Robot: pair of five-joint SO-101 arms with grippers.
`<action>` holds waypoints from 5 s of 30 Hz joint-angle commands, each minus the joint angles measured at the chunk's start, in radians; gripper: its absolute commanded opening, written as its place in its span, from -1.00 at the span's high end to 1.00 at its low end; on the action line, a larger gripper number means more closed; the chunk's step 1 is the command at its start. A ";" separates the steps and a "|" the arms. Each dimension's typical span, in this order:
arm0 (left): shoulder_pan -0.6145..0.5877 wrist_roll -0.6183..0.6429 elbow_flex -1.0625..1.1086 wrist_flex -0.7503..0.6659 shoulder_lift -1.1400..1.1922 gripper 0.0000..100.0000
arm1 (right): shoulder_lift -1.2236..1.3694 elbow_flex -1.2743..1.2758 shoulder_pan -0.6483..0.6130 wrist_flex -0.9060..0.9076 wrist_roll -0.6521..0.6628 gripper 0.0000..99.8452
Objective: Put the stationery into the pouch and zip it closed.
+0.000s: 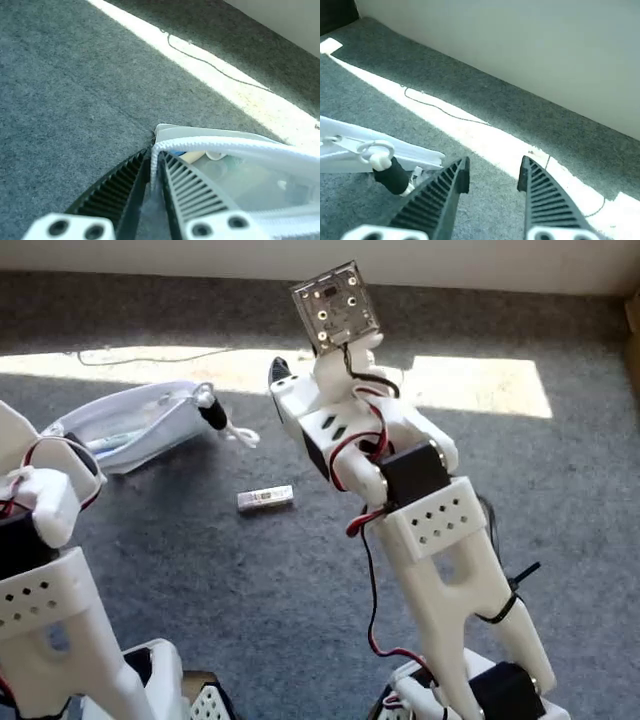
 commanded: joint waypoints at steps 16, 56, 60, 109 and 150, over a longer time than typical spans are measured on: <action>-0.151 0.040 0.071 -0.052 -0.312 0.99 | 0.400 -0.630 0.039 0.384 -0.305 0.69; -0.116 0.035 0.139 -0.087 -0.314 0.99 | 1.040 -0.935 -0.122 0.796 -0.933 0.68; -0.114 0.035 0.145 -0.089 -0.314 0.99 | 1.104 -0.943 -0.128 0.794 -0.941 0.68; -0.113 0.035 0.150 -0.083 -0.314 0.98 | 1.346 -0.946 -0.094 0.605 -1.037 0.98; -0.117 0.034 0.150 -0.081 -0.314 0.98 | 1.188 -0.944 0.111 0.699 -0.178 0.64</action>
